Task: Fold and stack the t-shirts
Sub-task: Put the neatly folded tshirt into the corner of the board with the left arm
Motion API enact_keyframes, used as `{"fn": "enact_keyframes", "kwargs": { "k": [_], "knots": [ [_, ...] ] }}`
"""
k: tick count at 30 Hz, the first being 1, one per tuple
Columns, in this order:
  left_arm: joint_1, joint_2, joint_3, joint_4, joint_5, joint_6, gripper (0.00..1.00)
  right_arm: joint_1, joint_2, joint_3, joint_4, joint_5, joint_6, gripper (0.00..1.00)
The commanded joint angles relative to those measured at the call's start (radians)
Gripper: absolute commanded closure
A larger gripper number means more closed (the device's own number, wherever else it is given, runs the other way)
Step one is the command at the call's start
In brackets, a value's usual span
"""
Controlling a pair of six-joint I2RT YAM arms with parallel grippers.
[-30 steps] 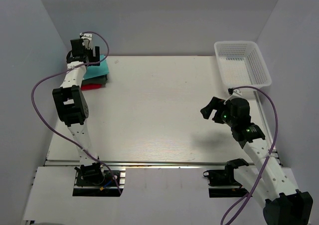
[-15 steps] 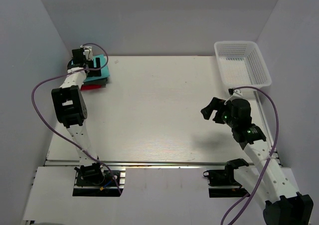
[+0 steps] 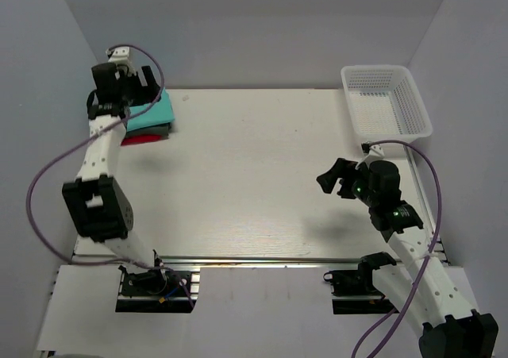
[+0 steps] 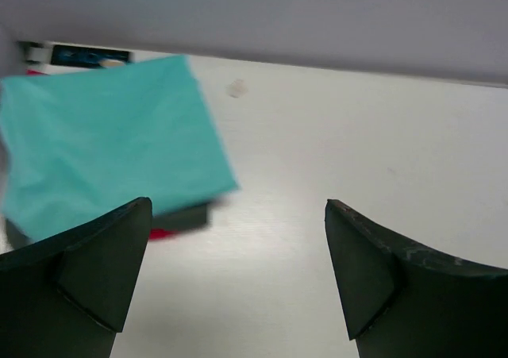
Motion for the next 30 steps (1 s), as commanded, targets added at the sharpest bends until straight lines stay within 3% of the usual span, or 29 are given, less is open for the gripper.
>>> {"fn": "enact_keyframes", "kwargs": {
  "k": [1, 3, 7, 13, 18, 24, 30],
  "knots": [
    [-0.08, -0.247, -0.282, 0.132, 0.173, -0.194, 0.01, 0.0, -0.003, -0.023, 0.081, -0.071, 0.009, 0.1],
    [-0.138, -0.328, -0.449, 0.216, 0.173, -0.249, 0.01, -0.002, 0.005, -0.02, 0.072, -0.087, -0.003, 0.1],
    [-0.384, -0.452, -0.619, 0.204, 0.068, -0.271, 0.01, 0.0, 0.001, -0.032, 0.052, -0.084, -0.02, 0.1],
    [-0.61, -0.68, -0.869, 0.139, -0.101, -0.36, 0.01, -0.002, -0.082, -0.1, 0.046, -0.053, -0.022, 0.1],
    [-0.674, -0.776, -0.929, 0.014, -0.276, -0.384, 0.01, -0.003, -0.105, -0.146, 0.053, -0.018, -0.022, 0.1],
    [-0.719, -0.765, -0.911, -0.047, -0.365, -0.375, 0.01, -0.014, -0.073, -0.14, 0.084, -0.018, 0.024, 0.1],
    [-0.729, -0.859, -0.917, -0.072, -0.426, -0.366, 0.01, -0.002, -0.075, -0.151, 0.147, -0.038, 0.027, 0.1]
  ]
}}
